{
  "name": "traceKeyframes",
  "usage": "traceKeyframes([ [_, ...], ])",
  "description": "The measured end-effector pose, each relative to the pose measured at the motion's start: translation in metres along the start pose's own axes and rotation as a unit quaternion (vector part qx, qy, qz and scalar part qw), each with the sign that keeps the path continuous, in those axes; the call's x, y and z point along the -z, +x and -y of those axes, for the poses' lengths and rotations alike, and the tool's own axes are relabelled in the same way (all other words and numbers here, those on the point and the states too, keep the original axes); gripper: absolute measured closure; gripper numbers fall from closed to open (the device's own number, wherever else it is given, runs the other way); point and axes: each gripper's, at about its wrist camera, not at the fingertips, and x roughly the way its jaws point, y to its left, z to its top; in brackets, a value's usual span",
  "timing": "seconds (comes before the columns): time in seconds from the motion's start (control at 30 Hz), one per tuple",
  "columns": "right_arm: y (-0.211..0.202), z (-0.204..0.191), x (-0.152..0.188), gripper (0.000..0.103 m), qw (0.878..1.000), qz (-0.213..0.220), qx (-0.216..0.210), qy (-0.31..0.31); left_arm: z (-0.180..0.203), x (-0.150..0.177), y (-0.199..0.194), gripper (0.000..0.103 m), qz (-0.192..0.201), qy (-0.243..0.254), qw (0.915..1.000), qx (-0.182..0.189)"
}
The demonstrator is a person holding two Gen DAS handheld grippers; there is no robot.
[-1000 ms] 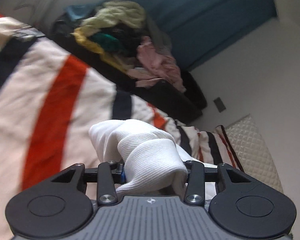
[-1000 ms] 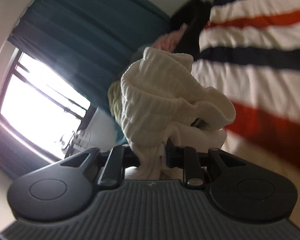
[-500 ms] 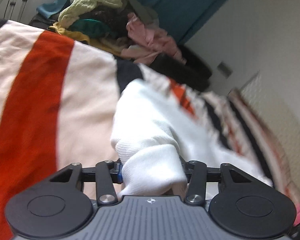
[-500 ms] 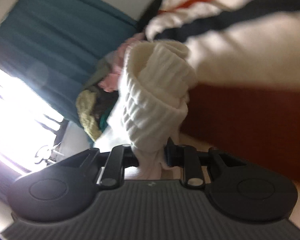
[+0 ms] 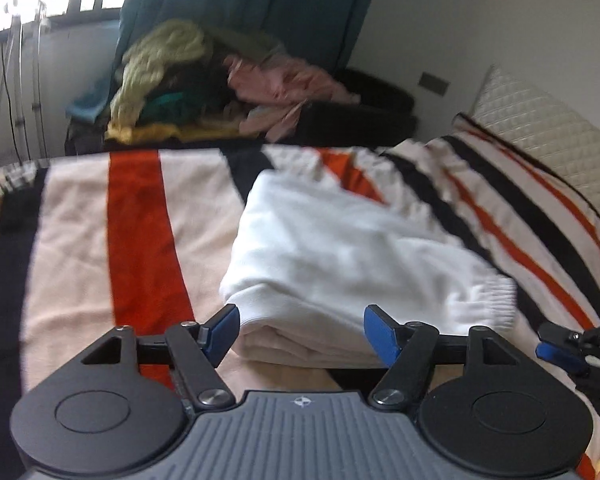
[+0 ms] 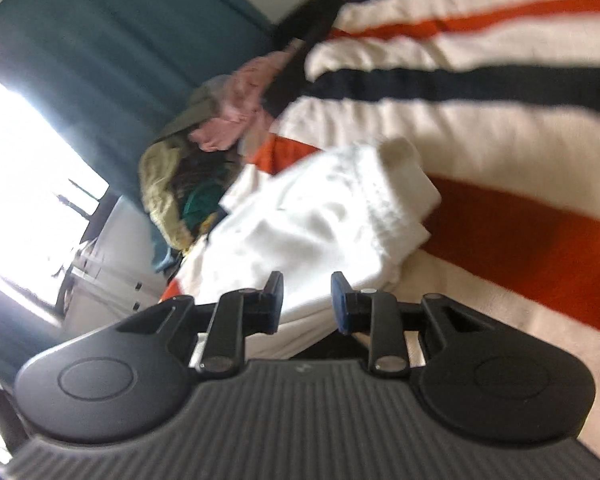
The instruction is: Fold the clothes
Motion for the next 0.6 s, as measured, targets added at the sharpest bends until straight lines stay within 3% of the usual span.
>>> traceKeyframes([
  [0.23,-0.096,-0.07,0.002,0.073,0.993,0.031,-0.021,-0.111,0.045,-0.006,-0.14,0.019,0.066,0.039,0.997,0.009],
  [0.47,-0.167,-0.113,0.022,0.072,0.978,0.05,-0.036,-0.198,0.072,0.015,-0.242,0.003,0.113,0.07,0.9911,0.01],
  [0.53,-0.182,-0.119,0.031,0.058,0.973,0.057,-0.039,-0.219,0.076,0.025,-0.263,0.0,0.127,0.077,0.9889,0.006],
  [0.6,-0.192,-0.118,0.041,0.016,0.97,0.069,-0.039,-0.229,0.079,0.038,-0.28,0.0,0.138,0.083,0.9869,0.011],
])
